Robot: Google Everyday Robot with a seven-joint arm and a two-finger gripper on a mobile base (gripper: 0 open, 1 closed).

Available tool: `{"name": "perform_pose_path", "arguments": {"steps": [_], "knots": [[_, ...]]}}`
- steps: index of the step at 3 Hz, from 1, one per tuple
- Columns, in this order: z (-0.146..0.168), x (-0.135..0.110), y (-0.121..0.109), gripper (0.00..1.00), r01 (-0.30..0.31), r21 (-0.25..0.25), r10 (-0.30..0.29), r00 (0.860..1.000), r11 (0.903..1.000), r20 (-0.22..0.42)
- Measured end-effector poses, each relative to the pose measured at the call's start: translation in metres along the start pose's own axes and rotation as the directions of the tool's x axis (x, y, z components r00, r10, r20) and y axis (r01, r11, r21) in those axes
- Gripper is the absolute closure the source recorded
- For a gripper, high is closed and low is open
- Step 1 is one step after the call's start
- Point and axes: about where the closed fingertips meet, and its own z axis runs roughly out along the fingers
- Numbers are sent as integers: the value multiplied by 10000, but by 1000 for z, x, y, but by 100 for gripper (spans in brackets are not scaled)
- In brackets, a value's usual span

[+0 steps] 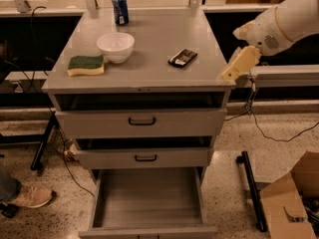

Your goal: Place rxbar chocolate into bottom drawer

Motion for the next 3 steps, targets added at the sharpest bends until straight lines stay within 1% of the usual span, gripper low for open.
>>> {"name": "perform_pose_path", "arguments": {"steps": [1,2,3], "knots": [[24,-24,-19,0,-39,-589,100,9946,9983,1036],[61,-54,-32,0,-254,-546,327,9900,9982,1370],[104,-64,-44,0,-597,-96,604,9898,9982,1287]]}}
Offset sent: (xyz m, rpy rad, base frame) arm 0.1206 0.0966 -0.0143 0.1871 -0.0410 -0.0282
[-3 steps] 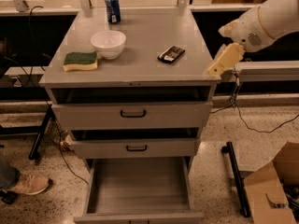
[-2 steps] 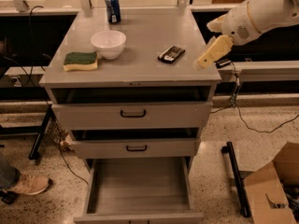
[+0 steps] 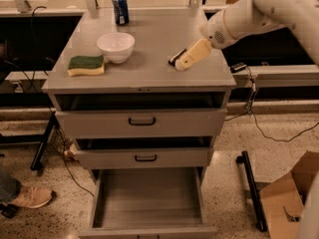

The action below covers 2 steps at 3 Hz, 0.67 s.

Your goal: Place rxbar chocolate into bottom drawer

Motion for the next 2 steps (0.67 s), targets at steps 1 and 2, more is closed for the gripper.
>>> {"name": "perform_pose_path", "arguments": {"steps": [1,2], "knots": [[34,0,-17,0,-198,567,195,9998,9982,59],[51,0,-43,0,-569,1256,527,9979,9904,366]]}}
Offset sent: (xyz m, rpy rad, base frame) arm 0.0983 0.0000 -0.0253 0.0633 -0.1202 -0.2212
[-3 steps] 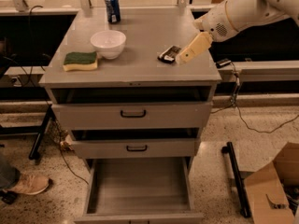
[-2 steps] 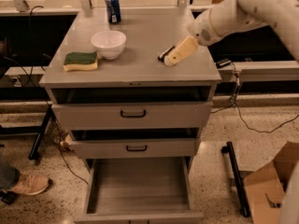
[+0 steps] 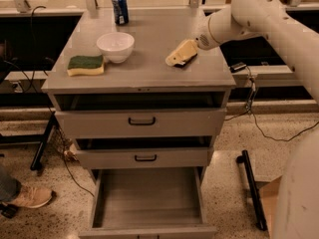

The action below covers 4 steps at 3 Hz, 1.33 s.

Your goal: Place rxbar chocolate into bottom drawer

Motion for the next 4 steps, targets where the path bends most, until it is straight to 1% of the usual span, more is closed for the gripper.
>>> {"name": "perform_pose_path", "arguments": {"steps": [1,2,3,4], "knots": [[14,0,-23,0,-372,423,365,9992,9984,175],[25,8,-35,0,-697,622,698,9976,9956,12],[35,20,-39,0,-931,657,951,9950,9935,-288],[43,31,-37,0,-1038,532,1068,9925,9932,-586]]}}
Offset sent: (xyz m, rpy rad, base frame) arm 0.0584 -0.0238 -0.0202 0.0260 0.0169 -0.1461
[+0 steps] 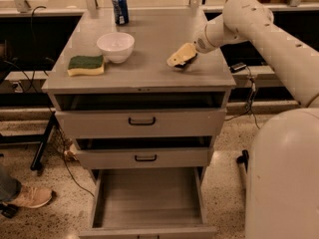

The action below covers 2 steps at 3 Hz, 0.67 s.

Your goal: Place rxbar chocolate into bottom drawer

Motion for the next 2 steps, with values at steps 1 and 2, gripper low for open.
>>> {"name": "perform_pose_path", "arguments": {"steps": [1,2], "knots": [[6,8,3,0,-52,-168,48,9997,9998,-231],[10,13,6,19,-56,-270,45,9992,9996,-388]]}}
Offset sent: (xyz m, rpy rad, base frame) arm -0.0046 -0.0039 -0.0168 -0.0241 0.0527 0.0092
